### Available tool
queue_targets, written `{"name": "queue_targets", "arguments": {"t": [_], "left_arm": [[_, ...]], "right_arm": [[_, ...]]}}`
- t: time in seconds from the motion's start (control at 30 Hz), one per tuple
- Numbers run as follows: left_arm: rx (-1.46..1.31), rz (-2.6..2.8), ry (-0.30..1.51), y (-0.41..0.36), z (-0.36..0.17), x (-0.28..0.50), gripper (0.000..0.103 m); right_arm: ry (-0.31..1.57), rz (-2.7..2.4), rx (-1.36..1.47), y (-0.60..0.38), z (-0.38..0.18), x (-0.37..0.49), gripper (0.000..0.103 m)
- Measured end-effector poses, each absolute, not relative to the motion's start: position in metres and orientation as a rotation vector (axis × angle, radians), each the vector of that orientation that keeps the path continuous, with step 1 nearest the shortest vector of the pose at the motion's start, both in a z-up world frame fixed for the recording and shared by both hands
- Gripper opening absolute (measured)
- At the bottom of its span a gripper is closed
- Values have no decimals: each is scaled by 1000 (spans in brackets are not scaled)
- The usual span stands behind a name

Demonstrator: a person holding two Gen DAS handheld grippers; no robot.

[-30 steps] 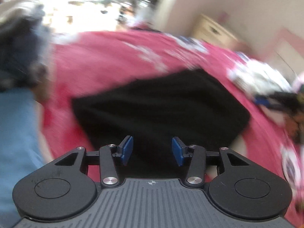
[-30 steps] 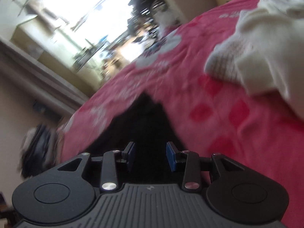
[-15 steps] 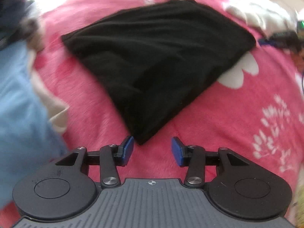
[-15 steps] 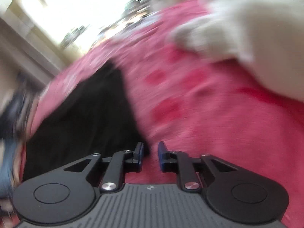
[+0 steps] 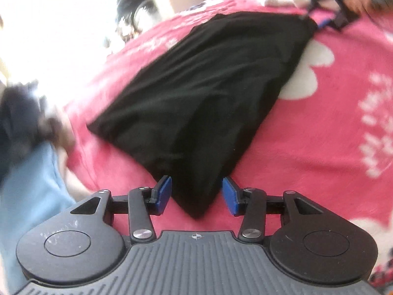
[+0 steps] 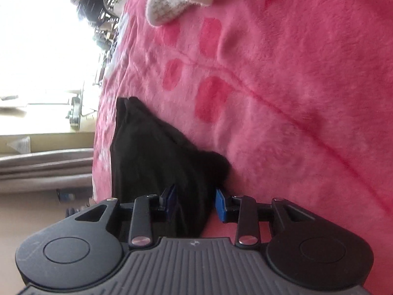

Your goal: Fold clothes

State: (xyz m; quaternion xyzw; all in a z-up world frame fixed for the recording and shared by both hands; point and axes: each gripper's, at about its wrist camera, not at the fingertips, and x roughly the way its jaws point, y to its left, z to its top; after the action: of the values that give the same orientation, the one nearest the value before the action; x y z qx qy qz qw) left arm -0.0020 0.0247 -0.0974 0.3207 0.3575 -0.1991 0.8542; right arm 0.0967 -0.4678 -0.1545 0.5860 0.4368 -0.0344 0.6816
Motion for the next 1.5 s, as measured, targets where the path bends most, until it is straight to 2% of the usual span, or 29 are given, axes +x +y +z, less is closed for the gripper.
{"name": "queue_targets", "arguments": {"t": [0.1,0.23,0.33,0.37,0.47,0.57,0.9,1.03,1.17,1.3,1.37,1.5], "left_arm": [[836,-460,664,15,-105,-15,46],[909,-496,635,11,-115,-18,44],[862,-494,663,15,-115,-9,23],[842,-492,677,16,-114,-5,10],[816,-498,682,19,-112,-2,2],[792,-500,670,23,-105,-6,0],[798,-629,664,33,-60,-54,0],[755,-742,759,33,-51,-87,0],[706,-802,917,33,-78,-101,0],[552,-724,1093,40,-103,-80,5],[483,-732,1137,47,-93,-72,17],[378,-701,1169,67,-73,-55,28]], "right_arm": [[953,-108,1358,-467,-160,100,36],[920,-130,1384,-465,-166,100,31],[900,-147,1366,-465,-164,101,19],[891,-156,1352,-465,-163,100,13],[857,-169,1320,-465,-160,98,7],[827,-174,1289,-466,-151,92,5],[830,-168,1202,-472,-101,23,5],[893,-218,1189,-472,-92,-39,5],[961,-283,1159,-470,-104,-100,5],[1006,-252,1015,-464,-113,-114,12],[1003,-237,928,-464,-106,-118,17],[930,-236,691,-465,-67,-131,18]]}}
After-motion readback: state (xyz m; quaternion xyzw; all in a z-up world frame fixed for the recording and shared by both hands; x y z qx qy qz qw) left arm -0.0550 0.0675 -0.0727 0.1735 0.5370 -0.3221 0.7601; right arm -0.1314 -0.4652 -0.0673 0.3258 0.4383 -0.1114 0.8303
